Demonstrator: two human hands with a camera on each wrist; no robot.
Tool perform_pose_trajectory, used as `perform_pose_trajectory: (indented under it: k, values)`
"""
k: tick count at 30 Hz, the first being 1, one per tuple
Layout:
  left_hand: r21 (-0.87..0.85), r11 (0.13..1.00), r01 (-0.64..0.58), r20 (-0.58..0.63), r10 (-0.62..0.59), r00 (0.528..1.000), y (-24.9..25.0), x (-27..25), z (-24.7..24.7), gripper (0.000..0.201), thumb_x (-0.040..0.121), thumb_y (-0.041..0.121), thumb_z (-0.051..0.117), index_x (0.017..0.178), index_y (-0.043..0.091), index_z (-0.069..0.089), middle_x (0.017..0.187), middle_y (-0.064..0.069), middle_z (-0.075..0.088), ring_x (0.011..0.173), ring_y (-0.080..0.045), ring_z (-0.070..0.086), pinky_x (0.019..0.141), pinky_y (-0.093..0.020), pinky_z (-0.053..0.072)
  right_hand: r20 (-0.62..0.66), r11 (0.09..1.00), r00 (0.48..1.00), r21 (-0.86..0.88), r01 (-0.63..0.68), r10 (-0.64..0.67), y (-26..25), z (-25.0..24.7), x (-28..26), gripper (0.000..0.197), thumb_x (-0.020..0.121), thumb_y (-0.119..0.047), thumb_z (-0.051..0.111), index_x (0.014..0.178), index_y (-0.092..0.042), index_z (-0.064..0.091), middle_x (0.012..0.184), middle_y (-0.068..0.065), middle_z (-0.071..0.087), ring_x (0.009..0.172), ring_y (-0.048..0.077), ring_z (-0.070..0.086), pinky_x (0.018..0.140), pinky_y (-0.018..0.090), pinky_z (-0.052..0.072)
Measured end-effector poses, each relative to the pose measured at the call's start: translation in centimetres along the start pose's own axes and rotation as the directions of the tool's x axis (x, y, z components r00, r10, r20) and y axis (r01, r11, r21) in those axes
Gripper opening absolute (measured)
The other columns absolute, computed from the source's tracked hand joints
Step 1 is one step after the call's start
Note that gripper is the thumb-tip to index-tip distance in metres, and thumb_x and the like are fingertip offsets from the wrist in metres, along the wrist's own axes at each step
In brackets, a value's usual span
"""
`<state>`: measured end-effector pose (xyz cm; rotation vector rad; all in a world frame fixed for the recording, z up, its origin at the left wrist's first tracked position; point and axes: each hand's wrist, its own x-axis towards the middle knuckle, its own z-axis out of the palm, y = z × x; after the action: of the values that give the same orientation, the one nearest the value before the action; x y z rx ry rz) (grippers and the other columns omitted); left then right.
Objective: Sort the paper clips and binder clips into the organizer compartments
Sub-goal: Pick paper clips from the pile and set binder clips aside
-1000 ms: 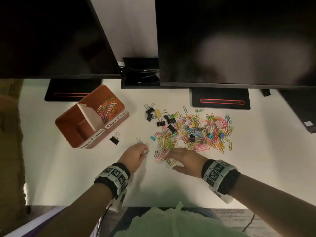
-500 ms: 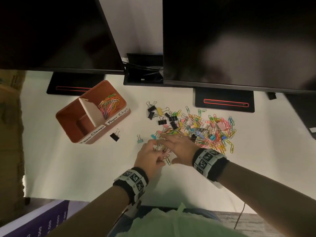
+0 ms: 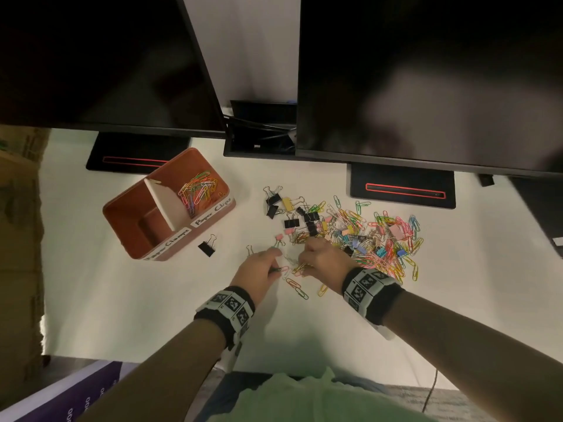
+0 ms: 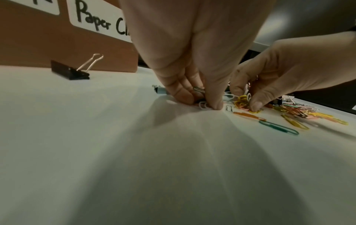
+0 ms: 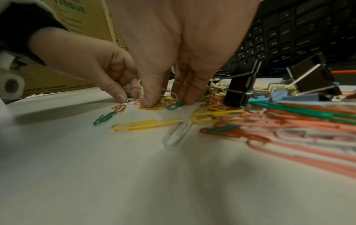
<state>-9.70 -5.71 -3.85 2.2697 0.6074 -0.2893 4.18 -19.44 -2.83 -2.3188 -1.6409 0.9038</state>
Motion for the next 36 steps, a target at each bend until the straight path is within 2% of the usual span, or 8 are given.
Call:
perform_pose_trajectory:
  k: [6,14,18,22,29,32,34,36]
  values:
    - [0.131,0.991,-0.011,0.069,0.002,0.998,0.5,0.8,-0.3,0.019,0.089,0.015,0.056,0.105,0.007,0.063,0.106,-0.011,0.057,0.1,-0.023,0.052,0.09,-0.029,0.042,0.019,0.999,1.0,-0.034,-0.022,0.022,0.1,-0.1,0.4,0.023,0.09,-0.023,0.056,0.105,-0.007,0.064,0.101,0.008,0.059,0.099,0.025,0.052,0.085,0.038,0.047]
    - [0.409,0.911,-0.05,0.083,0.018,0.996,0.3,0.4,-0.1,0.034,0.093,0.012,0.048,0.126,0.007,0.044,0.127,-0.011,0.046,0.11,-0.023,0.048,0.092,-0.028,0.043,-0.013,0.997,0.998,0.051,-0.058,0.059,0.2,-0.7,0.2,0.025,0.093,-0.027,0.052,0.104,-0.007,0.064,0.098,0.008,0.06,0.095,0.023,0.053,0.085,0.037,0.047]
    - [0.374,0.927,-0.034,0.081,0.004,0.997,0.2,0.6,-0.6,0.038,0.094,0.015,0.046,0.131,0.009,0.04,0.13,-0.011,0.045,0.116,-0.023,0.046,0.098,-0.029,0.04,-0.026,0.994,0.997,0.085,-0.065,0.068,0.2,-0.9,-0.1,0.024,0.094,-0.023,0.052,0.107,-0.007,0.063,0.1,0.009,0.061,0.097,0.024,0.054,0.086,0.037,0.047]
    - [0.397,0.918,-0.01,0.095,-0.03,0.995,0.4,1.0,-1.1,0.031,0.093,0.012,0.047,0.124,0.006,0.046,0.125,-0.011,0.048,0.112,-0.022,0.048,0.095,-0.029,0.042,-0.071,0.992,0.994,0.108,-0.069,0.077,0.1,-1.2,-0.2,0.024,0.093,-0.022,0.053,0.107,-0.006,0.064,0.101,0.01,0.062,0.098,0.024,0.054,0.088,0.035,0.046]
    - [0.461,0.884,-0.076,0.16,0.002,0.987,0.6,1.4,-1.8,0.031,0.094,0.012,0.045,0.124,0.004,0.043,0.122,-0.013,0.049,0.109,-0.025,0.05,0.092,-0.031,0.044,-0.133,0.989,0.985,0.112,-0.093,0.108,-0.1,-1.7,-0.5,0.021,0.092,-0.024,0.056,0.1,-0.006,0.065,0.096,0.009,0.063,0.092,0.023,0.056,0.086,0.038,0.047]
    - [0.429,0.895,-0.12,0.216,0.027,0.976,0.1,1.5,-2.1,0.03,0.094,0.011,0.044,0.123,0.005,0.045,0.12,-0.013,0.053,0.109,-0.024,0.052,0.094,-0.031,0.045,-0.171,0.991,0.981,0.106,-0.079,0.096,-0.5,-2.1,-0.6,0.021,0.091,-0.022,0.057,0.102,-0.006,0.065,0.095,0.009,0.064,0.092,0.024,0.056,0.086,0.038,0.048]
    - [0.403,0.904,-0.142,0.247,0.042,0.968,0.2,1.3,-2.7,0.027,0.096,0.014,0.043,0.12,0.006,0.049,0.119,-0.012,0.054,0.109,-0.023,0.052,0.093,-0.03,0.044,-0.21,0.992,0.975,0.116,-0.053,0.077,-1.1,-2.8,-0.5,0.022,0.09,-0.022,0.058,0.105,-0.006,0.066,0.097,0.01,0.065,0.093,0.024,0.057,0.086,0.033,0.048]
    - [0.312,0.942,-0.126,0.198,0.065,0.978,0.4,1.0,-4.1,0.021,0.095,0.016,0.044,0.111,0.007,0.054,0.112,-0.01,0.056,0.104,-0.022,0.053,0.089,-0.029,0.045,-0.254,0.994,0.966,0.109,-0.008,0.036,-2.2,-4.1,-0.2,0.021,0.09,-0.021,0.059,0.103,-0.007,0.067,0.094,0.009,0.066,0.089,0.024,0.059,0.082,0.032,0.048]
